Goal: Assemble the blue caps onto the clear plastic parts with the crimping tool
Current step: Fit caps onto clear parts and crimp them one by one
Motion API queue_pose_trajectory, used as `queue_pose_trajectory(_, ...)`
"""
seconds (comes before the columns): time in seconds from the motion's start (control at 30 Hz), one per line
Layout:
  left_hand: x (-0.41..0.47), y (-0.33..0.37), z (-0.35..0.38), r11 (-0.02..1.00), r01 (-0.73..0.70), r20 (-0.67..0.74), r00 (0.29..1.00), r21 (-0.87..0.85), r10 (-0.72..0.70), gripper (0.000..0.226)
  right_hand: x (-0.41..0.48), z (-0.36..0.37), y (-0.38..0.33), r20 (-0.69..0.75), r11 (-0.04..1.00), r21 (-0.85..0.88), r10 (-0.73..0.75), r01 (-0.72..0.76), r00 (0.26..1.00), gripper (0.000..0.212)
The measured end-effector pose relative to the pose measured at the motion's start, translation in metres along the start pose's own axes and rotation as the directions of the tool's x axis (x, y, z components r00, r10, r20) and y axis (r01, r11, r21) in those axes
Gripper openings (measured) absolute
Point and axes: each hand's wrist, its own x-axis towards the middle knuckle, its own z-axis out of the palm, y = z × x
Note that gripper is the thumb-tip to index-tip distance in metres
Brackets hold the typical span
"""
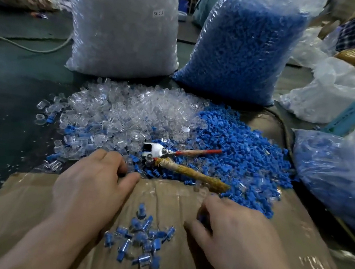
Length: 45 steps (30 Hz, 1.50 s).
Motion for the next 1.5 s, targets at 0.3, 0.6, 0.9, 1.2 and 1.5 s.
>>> queue_pose_trajectory(0.3, -0.004, -0.005, -0.003, 0.974, 0.029, -0.021, 0.999, -0.227, -0.034, 0.015, 0.014, 0.002, -0.009, -0.022, 0.981, 0.131, -0.145, 0.146, 0.989, 0.017)
queue_pose_trajectory(0.6, -0.011, 0.002, 0.0, 0.678, 0.156, 0.097, 0.987, -0.718, -0.124, 0.014, 0.058, -0.003, -0.03, -0.257, 0.769, 0.579, -0.144, 0.272, 0.956, 0.007)
queue_pose_trajectory(0.9, -0.011, 0.001, 0.011, 0.386, 0.271, 0.238, 0.962, -0.882, -0.132, 0.036, 0.063, 0.013, -0.032, -0.355, 0.692, 0.585, -0.251, 0.423, 0.901, 0.007)
queue_pose_trajectory(1.2, -0.012, 0.008, 0.008, 0.552, 0.143, 0.104, 0.989, -0.821, -0.101, 0.019, 0.059, 0.011, -0.036, -0.303, 0.734, 0.492, -0.359, 0.467, 0.883, 0.024)
queue_pose_trajectory(1.5, -0.018, 0.017, -0.004, 0.667, 0.048, 0.051, 0.999, -0.743, -0.016, 0.032, 0.056, 0.013, -0.039, -0.451, 0.696, 0.427, -0.39, 0.578, 0.803, 0.034)
